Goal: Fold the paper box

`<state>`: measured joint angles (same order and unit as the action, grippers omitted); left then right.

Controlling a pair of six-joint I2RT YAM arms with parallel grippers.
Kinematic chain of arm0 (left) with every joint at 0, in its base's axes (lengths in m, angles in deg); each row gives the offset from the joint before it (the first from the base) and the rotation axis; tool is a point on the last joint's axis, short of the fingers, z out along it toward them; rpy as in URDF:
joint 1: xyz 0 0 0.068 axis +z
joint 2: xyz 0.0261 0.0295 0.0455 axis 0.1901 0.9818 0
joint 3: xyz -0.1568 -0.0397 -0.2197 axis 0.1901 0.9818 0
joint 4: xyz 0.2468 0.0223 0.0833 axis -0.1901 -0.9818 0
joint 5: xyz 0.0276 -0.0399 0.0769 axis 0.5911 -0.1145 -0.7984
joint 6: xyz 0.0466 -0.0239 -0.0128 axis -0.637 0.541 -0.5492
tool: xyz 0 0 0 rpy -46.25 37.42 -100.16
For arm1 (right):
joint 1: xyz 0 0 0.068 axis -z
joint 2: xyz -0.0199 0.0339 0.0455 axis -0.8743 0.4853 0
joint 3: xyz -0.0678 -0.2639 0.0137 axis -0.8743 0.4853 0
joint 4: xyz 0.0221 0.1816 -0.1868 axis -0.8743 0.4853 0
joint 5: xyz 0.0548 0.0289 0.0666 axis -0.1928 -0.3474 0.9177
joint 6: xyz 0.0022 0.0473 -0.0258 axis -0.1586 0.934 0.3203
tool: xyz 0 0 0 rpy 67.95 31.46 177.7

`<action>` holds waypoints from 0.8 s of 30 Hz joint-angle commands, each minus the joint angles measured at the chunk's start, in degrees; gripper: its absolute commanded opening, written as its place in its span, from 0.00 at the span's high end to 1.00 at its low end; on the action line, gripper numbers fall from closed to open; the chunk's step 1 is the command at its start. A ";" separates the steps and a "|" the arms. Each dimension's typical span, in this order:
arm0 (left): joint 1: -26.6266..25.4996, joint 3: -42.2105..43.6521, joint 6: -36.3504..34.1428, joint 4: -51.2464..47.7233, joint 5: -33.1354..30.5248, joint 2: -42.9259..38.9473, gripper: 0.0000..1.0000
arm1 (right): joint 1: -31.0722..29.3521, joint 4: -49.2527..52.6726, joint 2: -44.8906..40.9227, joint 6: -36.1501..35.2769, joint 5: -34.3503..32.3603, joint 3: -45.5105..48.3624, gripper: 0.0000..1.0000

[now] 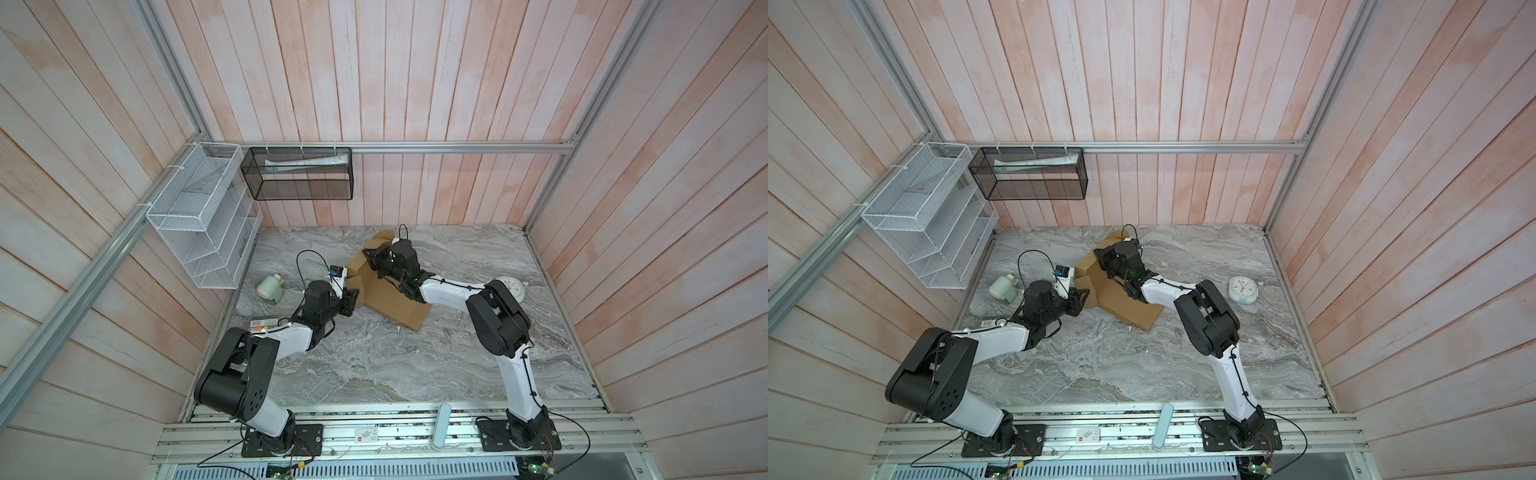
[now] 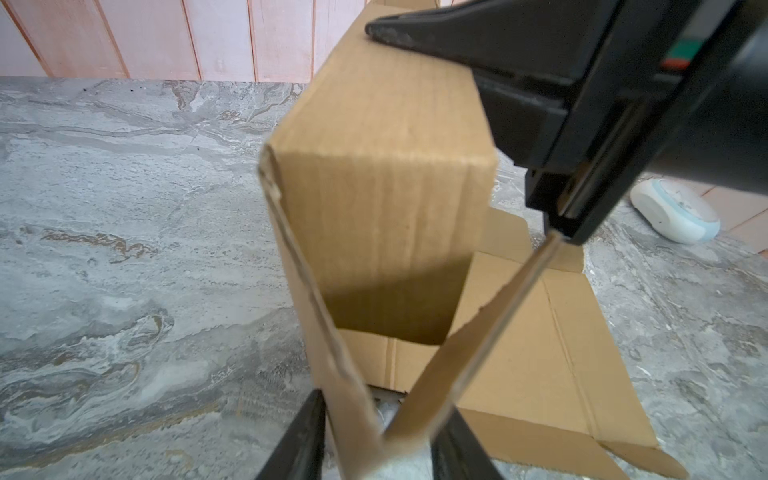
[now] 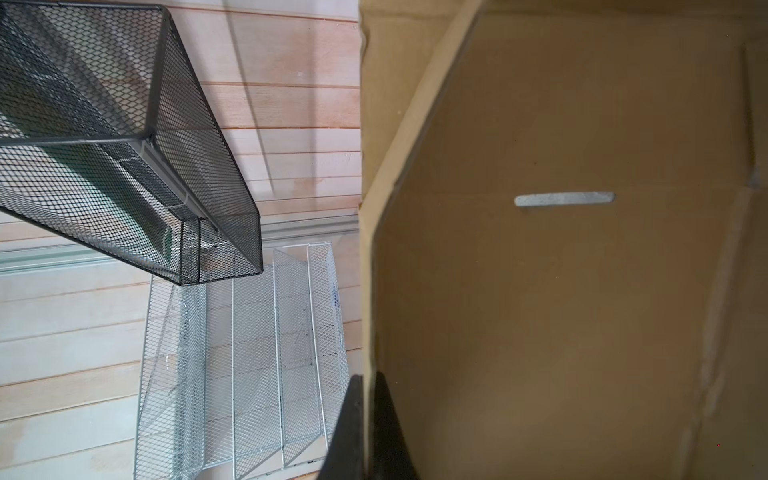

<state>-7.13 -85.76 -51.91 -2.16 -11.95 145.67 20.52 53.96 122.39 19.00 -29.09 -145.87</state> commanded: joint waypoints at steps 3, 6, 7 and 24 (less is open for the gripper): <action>-0.37 -0.39 1.64 0.26 -2.19 -1.07 0.63 | -1.55 -1.72 0.94 0.82 -1.29 2.89 1.00; -0.45 -0.23 2.09 0.31 -2.57 -1.03 0.64 | -1.92 -3.41 0.46 1.43 -1.66 4.66 1.00; -0.61 -0.21 2.18 0.32 -2.94 -1.10 0.64 | -2.00 -3.66 0.33 1.54 -1.75 5.12 1.00; -5.32 -3.57 4.41 -2.14 -14.89 1.23 0.58 | -2.44 -6.21 -0.56 2.57 -2.19 7.97 1.00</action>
<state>-11.69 -87.40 -48.39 -4.68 -22.58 146.09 18.99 44.76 122.37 20.42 -31.61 -140.16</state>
